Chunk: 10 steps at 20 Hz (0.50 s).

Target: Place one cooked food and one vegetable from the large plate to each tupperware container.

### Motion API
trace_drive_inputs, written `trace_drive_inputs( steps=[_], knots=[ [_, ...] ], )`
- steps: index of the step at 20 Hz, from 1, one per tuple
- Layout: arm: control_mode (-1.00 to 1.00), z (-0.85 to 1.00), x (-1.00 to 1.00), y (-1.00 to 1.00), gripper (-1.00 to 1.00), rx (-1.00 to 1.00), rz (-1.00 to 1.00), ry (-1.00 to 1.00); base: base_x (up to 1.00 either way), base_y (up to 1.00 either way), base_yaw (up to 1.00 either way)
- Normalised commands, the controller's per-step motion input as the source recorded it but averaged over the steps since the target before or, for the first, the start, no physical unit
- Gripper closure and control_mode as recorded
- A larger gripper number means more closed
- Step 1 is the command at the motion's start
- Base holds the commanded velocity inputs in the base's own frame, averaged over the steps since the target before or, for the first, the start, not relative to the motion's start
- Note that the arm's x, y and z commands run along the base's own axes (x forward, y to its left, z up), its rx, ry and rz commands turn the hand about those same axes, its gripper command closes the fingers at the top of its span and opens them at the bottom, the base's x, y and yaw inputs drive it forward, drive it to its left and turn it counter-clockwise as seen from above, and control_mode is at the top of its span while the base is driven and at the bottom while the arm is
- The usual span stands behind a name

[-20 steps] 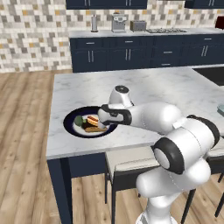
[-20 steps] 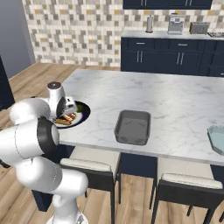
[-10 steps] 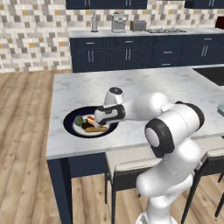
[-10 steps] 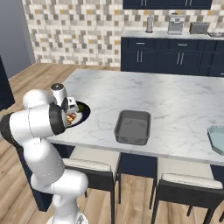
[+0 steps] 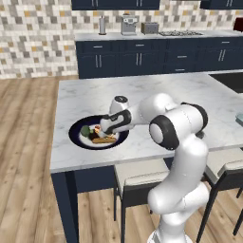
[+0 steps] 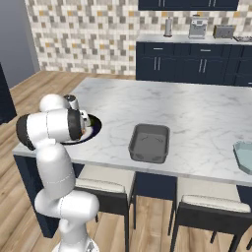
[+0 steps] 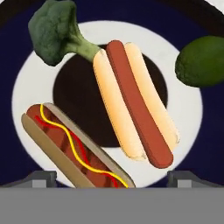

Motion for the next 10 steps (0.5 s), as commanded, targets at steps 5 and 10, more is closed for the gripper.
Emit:
trace_drive_inputs(
  steps=[5,10],
  knots=[
    [-1.0,-0.16,0.46,0.13,-1.0,0.0,-0.02,0.04,0.0,0.0,0.0],
    [-1.0,-0.22,0.4,0.02,-1.0,0.0,-0.02,0.02,0.0,0.0,0.0]
  ],
)
